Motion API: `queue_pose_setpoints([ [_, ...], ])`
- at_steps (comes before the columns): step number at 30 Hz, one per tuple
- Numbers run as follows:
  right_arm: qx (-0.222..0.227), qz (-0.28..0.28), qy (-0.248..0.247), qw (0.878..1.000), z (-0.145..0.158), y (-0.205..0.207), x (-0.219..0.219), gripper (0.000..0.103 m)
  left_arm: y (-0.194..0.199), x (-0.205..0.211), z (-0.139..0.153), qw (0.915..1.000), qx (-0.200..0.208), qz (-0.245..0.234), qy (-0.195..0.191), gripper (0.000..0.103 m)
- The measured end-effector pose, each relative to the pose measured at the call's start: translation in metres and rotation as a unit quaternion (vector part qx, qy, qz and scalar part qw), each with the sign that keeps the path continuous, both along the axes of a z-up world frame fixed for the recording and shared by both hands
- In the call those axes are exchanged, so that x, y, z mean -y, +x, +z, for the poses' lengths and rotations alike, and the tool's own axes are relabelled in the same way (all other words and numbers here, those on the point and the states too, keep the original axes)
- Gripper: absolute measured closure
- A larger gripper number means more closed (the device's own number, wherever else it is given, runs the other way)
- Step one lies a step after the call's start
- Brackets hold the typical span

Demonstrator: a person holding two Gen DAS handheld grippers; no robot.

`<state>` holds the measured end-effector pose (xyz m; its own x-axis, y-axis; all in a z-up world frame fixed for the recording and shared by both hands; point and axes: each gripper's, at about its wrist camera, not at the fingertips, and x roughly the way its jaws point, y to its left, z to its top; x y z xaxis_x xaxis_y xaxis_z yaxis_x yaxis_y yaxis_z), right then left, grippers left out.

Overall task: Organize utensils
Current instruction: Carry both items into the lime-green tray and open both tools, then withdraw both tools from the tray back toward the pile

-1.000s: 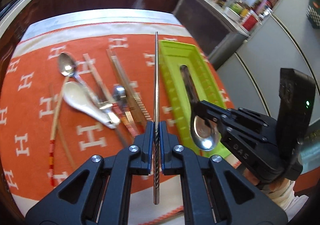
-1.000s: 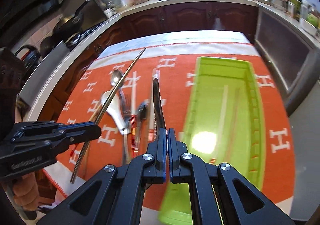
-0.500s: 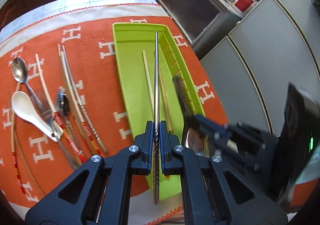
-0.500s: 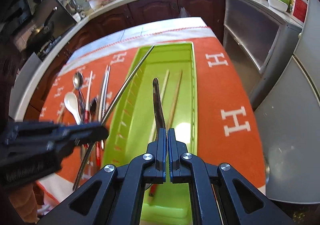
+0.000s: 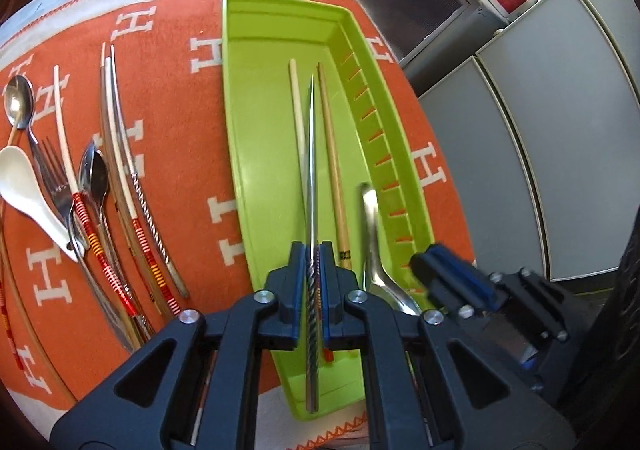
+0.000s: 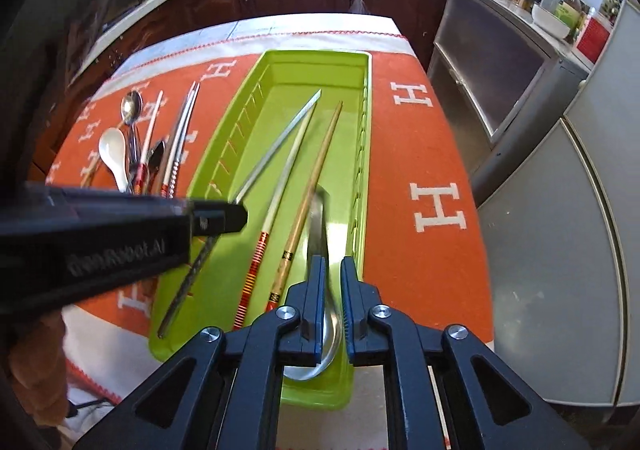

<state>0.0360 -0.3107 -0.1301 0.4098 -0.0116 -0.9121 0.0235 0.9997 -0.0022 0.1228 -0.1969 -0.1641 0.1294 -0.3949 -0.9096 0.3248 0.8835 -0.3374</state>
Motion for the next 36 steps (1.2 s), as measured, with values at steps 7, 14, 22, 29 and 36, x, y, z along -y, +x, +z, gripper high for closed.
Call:
queue_pose_setpoints([
  [7,0.022,-0.014,0.003,1.0,0.021,0.004,0.0,0.084,-0.01,-0.013,0.011,0.9998,0.018,-0.001,0.008,0.099],
  [14,0.02,-0.015,0.021,0.999,0.026,0.004,-0.006,0.084,-0.028,-0.034,0.038,0.9972,0.064,-0.012,0.036,0.099],
  [22,0.022,0.029,0.029,0.999,0.032,0.003,-0.045,0.084,-0.045,-0.077,0.054,0.9939,0.09,0.005,0.063,0.099],
  [29,0.022,0.053,0.022,0.998,0.034,0.002,-0.077,0.084,-0.053,-0.126,0.061,0.9904,0.102,0.042,0.083,0.095],
  [36,0.032,0.072,0.032,0.996,0.045,0.003,-0.097,0.08,-0.059,-0.183,0.06,0.9847,0.103,0.096,0.102,0.079],
])
